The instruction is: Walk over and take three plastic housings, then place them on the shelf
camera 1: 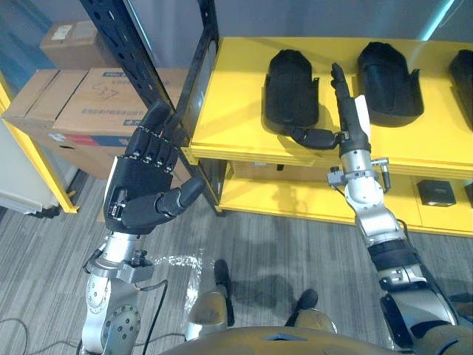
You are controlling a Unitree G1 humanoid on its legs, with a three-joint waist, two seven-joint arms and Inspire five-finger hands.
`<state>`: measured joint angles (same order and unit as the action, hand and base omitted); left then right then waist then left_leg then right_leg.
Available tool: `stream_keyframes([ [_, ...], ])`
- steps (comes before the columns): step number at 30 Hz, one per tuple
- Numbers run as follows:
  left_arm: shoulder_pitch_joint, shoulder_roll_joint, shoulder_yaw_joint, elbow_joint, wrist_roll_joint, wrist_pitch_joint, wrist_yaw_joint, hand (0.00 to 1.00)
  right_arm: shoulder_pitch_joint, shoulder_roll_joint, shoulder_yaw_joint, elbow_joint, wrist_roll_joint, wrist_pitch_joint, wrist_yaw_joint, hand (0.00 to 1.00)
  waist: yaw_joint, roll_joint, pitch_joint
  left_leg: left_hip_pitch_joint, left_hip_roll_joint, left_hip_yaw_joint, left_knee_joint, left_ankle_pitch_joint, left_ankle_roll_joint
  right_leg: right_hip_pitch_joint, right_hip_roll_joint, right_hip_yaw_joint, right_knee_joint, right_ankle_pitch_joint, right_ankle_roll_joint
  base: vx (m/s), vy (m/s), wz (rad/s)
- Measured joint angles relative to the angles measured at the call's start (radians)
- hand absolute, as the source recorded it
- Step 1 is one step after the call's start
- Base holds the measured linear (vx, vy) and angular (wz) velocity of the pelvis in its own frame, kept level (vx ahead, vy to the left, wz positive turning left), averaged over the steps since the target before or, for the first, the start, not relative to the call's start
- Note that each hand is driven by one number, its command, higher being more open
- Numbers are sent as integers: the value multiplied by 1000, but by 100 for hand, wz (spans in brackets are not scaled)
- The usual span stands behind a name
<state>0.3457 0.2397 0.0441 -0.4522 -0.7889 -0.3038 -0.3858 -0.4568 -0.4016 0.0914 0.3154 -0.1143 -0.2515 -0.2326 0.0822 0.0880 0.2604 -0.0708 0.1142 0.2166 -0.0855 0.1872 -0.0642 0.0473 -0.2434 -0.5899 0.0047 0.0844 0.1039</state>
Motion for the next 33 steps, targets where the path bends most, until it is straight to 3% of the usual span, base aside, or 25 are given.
stream_keyframes([
  [15,-47,-9,-20,4,-36,-5,23,100,-183,-41,30,116,1,4,-5,100,-2,23,86,-17,-13,-2,0,11,2,-50,-36,10,84,-29,0,-19,10,1],
  [21,-75,-10,-35,13,-35,-5,47,100,-233,-58,44,145,1,20,27,100,1,27,99,-26,-17,-4,0,12,4,-66,-48,9,107,-34,0,-45,3,1],
  [33,-113,-10,-52,16,-35,-5,56,100,-356,-71,78,262,2,5,1,100,4,49,135,-33,-21,-9,-2,16,5,-74,-57,-1,125,-41,5,-18,-6,2],
])
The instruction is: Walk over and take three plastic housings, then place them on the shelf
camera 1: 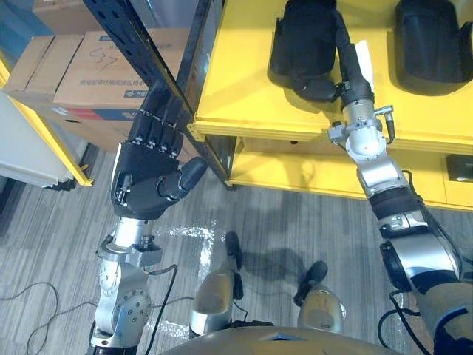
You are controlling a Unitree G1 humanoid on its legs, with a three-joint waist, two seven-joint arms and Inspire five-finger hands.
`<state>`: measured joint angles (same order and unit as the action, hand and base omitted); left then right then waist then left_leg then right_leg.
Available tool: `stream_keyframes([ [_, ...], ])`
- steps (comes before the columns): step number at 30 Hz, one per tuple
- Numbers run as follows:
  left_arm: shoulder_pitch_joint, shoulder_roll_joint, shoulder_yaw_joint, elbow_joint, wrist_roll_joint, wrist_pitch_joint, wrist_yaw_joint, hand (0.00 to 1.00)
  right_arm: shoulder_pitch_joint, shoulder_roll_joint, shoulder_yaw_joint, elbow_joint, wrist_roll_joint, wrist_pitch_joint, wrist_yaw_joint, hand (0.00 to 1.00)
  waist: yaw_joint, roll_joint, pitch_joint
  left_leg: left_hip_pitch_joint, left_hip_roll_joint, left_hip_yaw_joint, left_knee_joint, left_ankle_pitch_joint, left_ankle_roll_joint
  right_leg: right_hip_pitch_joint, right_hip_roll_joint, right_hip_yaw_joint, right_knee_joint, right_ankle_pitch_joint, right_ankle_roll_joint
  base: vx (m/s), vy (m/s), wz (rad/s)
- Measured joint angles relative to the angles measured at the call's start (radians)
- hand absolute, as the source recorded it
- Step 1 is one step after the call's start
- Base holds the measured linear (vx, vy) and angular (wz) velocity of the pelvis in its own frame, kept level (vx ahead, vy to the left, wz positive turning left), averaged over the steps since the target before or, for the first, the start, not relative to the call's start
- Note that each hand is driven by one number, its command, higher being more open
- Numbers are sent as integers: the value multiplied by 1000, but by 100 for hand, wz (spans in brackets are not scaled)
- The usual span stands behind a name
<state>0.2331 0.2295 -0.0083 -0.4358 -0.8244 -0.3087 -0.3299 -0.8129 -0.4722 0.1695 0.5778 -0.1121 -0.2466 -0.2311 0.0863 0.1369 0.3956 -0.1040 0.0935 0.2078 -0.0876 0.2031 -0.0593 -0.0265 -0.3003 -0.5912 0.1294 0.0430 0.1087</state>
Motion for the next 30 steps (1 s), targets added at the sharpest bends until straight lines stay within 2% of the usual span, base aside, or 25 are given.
stream_keyframes([
  [5,-1,0,0,11,0,0,-1,100,-20,-6,0,27,-34,-14,-18,100,-3,0,0,1,-13,-8,3,11,10,-3,-20,-5,27,-6,2,13,-11,6],
  [17,1,0,-31,16,-3,0,-4,100,-26,-51,36,43,-75,-28,-29,100,2,5,11,11,-13,-7,-1,5,3,9,-23,-6,21,-5,3,-23,-9,0],
  [19,7,0,-32,16,-3,0,-4,100,47,-51,10,-56,-88,-18,-32,100,2,4,11,17,-12,-6,-1,2,3,25,-15,-6,-1,1,11,2,-22,-1],
  [21,24,0,-31,16,-2,-1,-4,100,225,-51,-24,-255,-124,-9,-29,100,1,1,9,40,-11,2,-1,-7,3,58,-6,-6,-34,11,22,33,-53,-7],
  [24,56,0,-24,15,5,-1,-3,100,416,-22,-60,-463,-173,1,-19,100,-13,-10,-9,60,-10,22,-1,-19,8,86,5,0,-83,29,28,60,-44,-20],
  [25,70,0,-20,15,12,-1,-4,100,517,6,-86,-560,-198,2,-15,100,-20,-28,-38,61,-9,39,-1,-27,4,89,16,12,-115,44,30,64,-28,-27],
  [26,77,0,-17,15,12,-1,-5,100,551,19,-93,-588,-198,3,-15,100,-28,-38,-53,61,-9,44,-1,-28,3,90,20,14,-125,47,30,119,-43,-28],
  [27,89,0,-12,15,15,1,-6,100,630,44,-124,-646,-199,2,-18,100,-44,-61,-82,74,-4,56,-1,-32,0,106,29,16,-143,56,28,88,-29,-16],
  [30,97,0,-3,13,21,3,-8,100,726,73,-195,-700,-198,2,-35,100,-61,-89,-133,98,6,83,-2,-44,-9,123,39,27,-152,55,27,96,-35,-19],
])
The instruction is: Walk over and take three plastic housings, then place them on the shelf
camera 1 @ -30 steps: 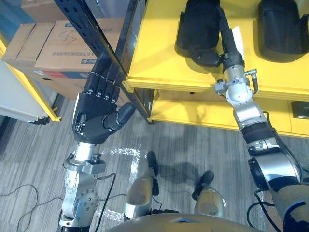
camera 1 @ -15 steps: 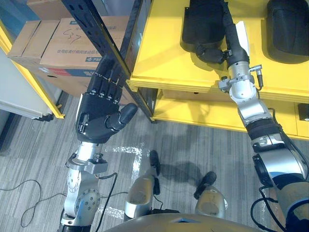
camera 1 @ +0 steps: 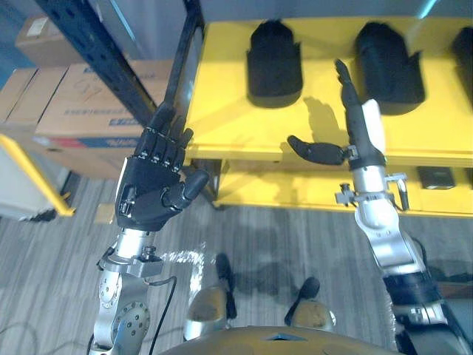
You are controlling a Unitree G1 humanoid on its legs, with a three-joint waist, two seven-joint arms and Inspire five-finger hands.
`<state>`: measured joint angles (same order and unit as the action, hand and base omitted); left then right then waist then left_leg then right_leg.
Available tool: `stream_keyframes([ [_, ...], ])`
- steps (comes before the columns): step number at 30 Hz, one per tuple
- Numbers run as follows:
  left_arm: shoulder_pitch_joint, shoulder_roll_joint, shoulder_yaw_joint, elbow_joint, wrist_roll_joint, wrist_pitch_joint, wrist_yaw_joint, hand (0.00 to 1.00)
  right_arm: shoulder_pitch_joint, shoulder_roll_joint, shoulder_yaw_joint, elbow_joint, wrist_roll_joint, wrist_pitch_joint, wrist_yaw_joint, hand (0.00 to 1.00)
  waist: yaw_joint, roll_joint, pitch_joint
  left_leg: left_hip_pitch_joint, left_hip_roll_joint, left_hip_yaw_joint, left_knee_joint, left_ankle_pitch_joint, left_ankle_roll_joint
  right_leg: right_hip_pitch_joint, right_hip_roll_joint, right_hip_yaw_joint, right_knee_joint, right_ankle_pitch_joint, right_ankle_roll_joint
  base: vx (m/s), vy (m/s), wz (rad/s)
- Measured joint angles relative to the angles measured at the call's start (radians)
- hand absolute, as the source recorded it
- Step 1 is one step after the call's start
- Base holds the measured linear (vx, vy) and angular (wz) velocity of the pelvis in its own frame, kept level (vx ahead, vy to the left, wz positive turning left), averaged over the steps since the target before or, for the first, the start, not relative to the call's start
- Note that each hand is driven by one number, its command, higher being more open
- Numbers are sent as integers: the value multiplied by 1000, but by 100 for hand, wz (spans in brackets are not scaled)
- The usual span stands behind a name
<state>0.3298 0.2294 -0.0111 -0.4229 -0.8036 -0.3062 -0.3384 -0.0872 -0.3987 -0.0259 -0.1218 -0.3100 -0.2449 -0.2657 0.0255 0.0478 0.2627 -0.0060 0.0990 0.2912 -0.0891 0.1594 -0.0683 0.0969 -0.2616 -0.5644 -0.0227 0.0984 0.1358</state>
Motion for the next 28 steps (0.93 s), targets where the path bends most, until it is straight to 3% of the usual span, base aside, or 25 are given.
stream_keyframes([
  [4,-1,-1,61,-19,1,6,-1,100,73,17,-94,-55,3,-6,-40,100,-13,-5,-38,38,15,37,0,-13,-9,16,12,23,-2,-6,-9,43,-18,-24],
  [9,61,-58,211,-18,111,6,94,100,218,121,-188,-75,63,-46,-102,100,-28,9,-93,66,31,71,0,-34,-18,36,28,40,-20,-12,-14,-3,-6,-15],
  [13,136,-123,378,10,194,-64,289,100,337,192,-374,-9,114,-45,-202,100,-30,6,-119,66,39,90,0,-36,-15,35,38,47,-38,-16,-12,0,-3,-8],
  [15,149,-186,493,68,227,-158,471,100,400,248,-477,105,174,-44,-250,100,-30,-5,-151,67,41,93,0,-38,-22,40,42,49,-48,-16,-11,45,2,-4],
  [19,148,-233,603,216,230,-236,649,100,448,305,-522,376,257,-14,-264,100,-28,-15,-185,70,45,92,-1,-40,-27,45,46,49,-49,-18,-14,36,3,0],
  [22,128,-223,598,417,266,-175,658,100,440,299,-497,556,351,37,-177,100,-27,-11,-188,71,45,92,-1,-42,-23,47,46,49,-47,-19,-14,-1,6,2],
  [24,95,-201,538,664,264,-61,586,100,420,285,-425,746,421,118,-54,100,-27,-3,-189,91,45,92,-1,-43,-22,67,45,39,-47,-23,-13,-27,17,11],
  [28,38,-179,380,1008,380,76,433,100,338,283,-364,995,477,172,114,100,-27,-16,-185,78,36,115,0,-68,-19,60,29,24,-49,-31,-4,-34,30,16],
])
